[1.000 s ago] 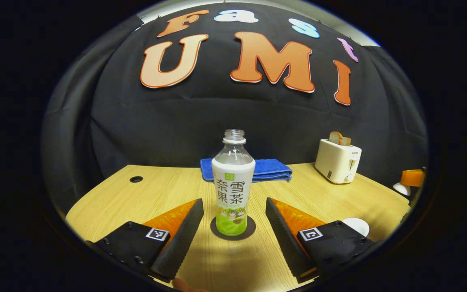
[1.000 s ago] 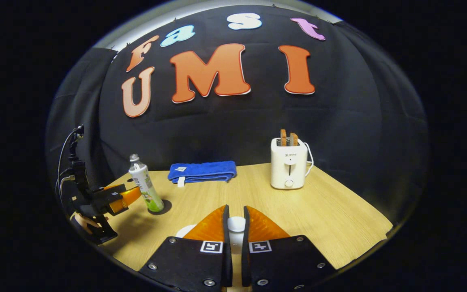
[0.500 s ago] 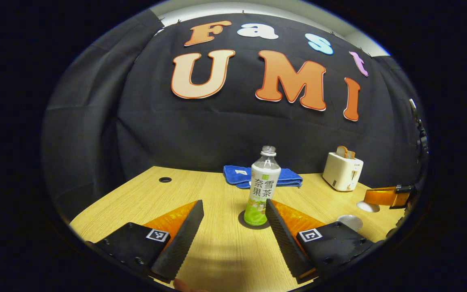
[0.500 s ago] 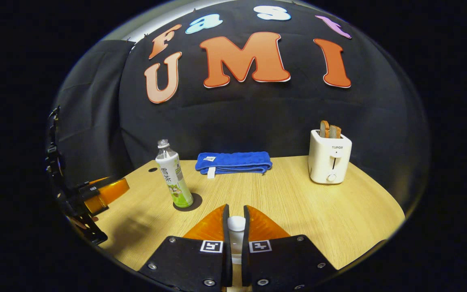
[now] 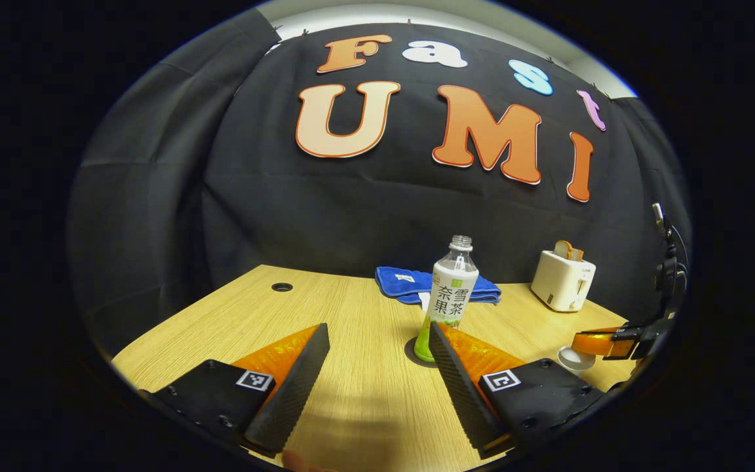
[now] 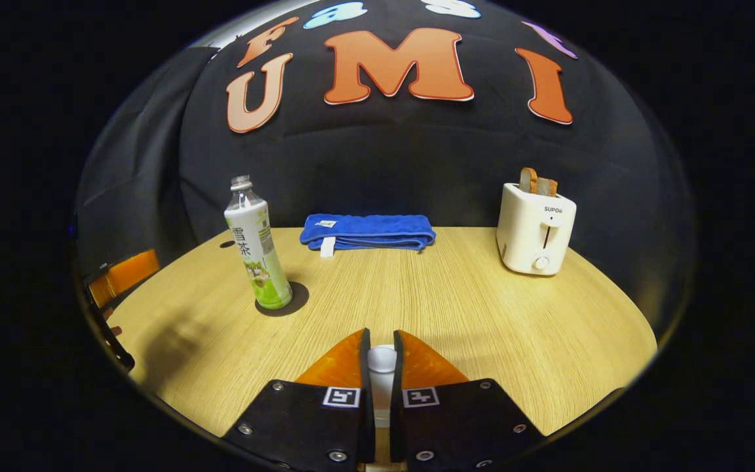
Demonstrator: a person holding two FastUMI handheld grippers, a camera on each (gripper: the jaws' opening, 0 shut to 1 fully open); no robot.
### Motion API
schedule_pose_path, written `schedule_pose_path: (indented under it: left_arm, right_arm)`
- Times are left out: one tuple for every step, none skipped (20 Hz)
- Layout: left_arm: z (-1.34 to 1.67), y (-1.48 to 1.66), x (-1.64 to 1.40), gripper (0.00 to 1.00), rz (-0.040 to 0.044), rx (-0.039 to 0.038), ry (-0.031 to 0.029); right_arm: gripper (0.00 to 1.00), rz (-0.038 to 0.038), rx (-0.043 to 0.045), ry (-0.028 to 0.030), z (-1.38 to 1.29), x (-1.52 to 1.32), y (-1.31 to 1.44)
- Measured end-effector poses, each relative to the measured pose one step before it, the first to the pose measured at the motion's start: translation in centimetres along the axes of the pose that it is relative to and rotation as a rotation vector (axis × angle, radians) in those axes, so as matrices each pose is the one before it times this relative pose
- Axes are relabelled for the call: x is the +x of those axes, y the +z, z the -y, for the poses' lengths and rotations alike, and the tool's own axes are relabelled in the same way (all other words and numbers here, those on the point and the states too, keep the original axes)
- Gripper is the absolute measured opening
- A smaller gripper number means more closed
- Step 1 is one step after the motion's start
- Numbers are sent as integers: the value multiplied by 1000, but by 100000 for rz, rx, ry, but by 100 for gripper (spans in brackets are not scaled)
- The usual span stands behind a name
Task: Open the teacup lid with one hand, grasp the water bottle and pour water into the teacup with the other hand; after pouring, place the water bottle on the coaster and then close the teacup lid.
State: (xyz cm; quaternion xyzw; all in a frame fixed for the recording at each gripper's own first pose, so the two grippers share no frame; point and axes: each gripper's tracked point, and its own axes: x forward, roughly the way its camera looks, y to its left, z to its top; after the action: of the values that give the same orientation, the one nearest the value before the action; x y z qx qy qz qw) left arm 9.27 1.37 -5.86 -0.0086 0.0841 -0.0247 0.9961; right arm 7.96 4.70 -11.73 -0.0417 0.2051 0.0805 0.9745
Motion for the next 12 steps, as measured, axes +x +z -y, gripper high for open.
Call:
schedule_pose_path:
  left_arm:
    - [-33, -41, -43, 100, -16, -84, -105]
    - [137, 21, 40, 100, -2, -188, -142]
    - [76, 21, 0, 100, 50, -33, -55]
    - [22, -40, -41, 100, 83, -110, -160]
    - [64, -16, 57, 100, 86, -154, -357]
    - [185, 99, -105, 100, 79, -201, -333]
    - [167, 34, -16, 100, 146, -50, -217]
    - [73, 19, -11, 100, 87, -90, -117]
    - [95, 89, -59, 100, 75, -204, -129]
    - [157, 124, 1, 100, 225, -195, -18]
    - [6, 132, -53, 100, 329, 52, 52]
    - [70, 162, -122, 99, 405, 128, 149]
  right_arm:
    - [9, -390, -48, 20, -30, 101, -246]
    - [9, -43, 19, -56, 35, -38, 20]
    - [10, -183, -120, -30, 61, 23, -170]
    - [14, -131, -99, -320, 75, 16, -67]
    - [17, -2, 179, -218, 107, -103, 4]
    - [22, 79, 428, -221, 97, -155, 59]
    - [24, 210, 313, 121, 76, -112, 65]
    - [26, 544, 117, 309, 2, 14, 177]
    - [28, 648, 241, -3, 51, -343, 299]
    - [33, 837, 775, 270, 92, -137, 324]
    - [36, 928, 1103, 323, 54, -275, 342]
    - [46, 1098, 1223, 297, 115, -295, 512]
